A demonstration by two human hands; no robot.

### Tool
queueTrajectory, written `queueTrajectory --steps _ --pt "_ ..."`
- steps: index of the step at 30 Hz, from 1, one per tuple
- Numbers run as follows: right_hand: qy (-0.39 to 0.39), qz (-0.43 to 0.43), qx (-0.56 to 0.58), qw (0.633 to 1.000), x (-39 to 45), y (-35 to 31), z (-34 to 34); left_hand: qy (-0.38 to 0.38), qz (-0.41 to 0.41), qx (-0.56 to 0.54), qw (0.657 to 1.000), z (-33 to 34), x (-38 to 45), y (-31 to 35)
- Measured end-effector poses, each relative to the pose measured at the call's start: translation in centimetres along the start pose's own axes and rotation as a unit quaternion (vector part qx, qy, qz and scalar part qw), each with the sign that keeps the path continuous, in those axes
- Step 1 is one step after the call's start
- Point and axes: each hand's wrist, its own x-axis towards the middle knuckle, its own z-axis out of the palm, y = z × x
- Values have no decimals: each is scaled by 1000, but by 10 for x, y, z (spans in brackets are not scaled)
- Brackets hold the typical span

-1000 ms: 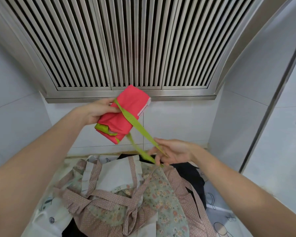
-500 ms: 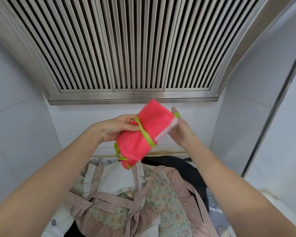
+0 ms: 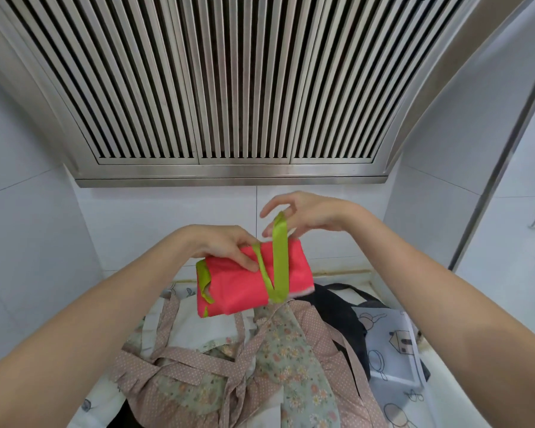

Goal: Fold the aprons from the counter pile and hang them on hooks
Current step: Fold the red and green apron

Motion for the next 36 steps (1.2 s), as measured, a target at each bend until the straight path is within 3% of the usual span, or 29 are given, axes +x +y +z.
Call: queueTrajectory --steps 2,4,9,12,16,20,23,25,27,30,34,36 --pt "-49 23 -73 996 4 -8 8 -17 -5 106 994 11 5 14" --pt "-40 29 -93 994 9 -10 18 -16 -6 157 987 16 13 21" --pt "181 51 -99 977 8 6 32 14 -18 113 993 11 20 8" --pt "215 91 -169 958 11 14 47 23 -1 111 994 19 25 11" --pt "343 135 -270 890 6 31 58 48 25 101 993 36 44 20" --pt "402 226 -138 877 -19 63 35 90 10 158 983 27 47 27" --pt "430 251 -51 866 -34 79 16 64 -13 -14 998 23 42 24" --pt "434 249 -4 866 -38 81 9 42 16 -124 991 33 45 24" --pt "410 220 57 883 -38 79 6 38 65 -183 980 47 52 28" --pt "360 161 184 900 -42 64 6 -5 106 -128 986 61 59 33" --pt "456 74 287 839 -45 51 -10 -44 128 -143 980 54 55 41" --pt "451 72 287 842 -49 52 -18 -28 139 -156 978 46 52 44"
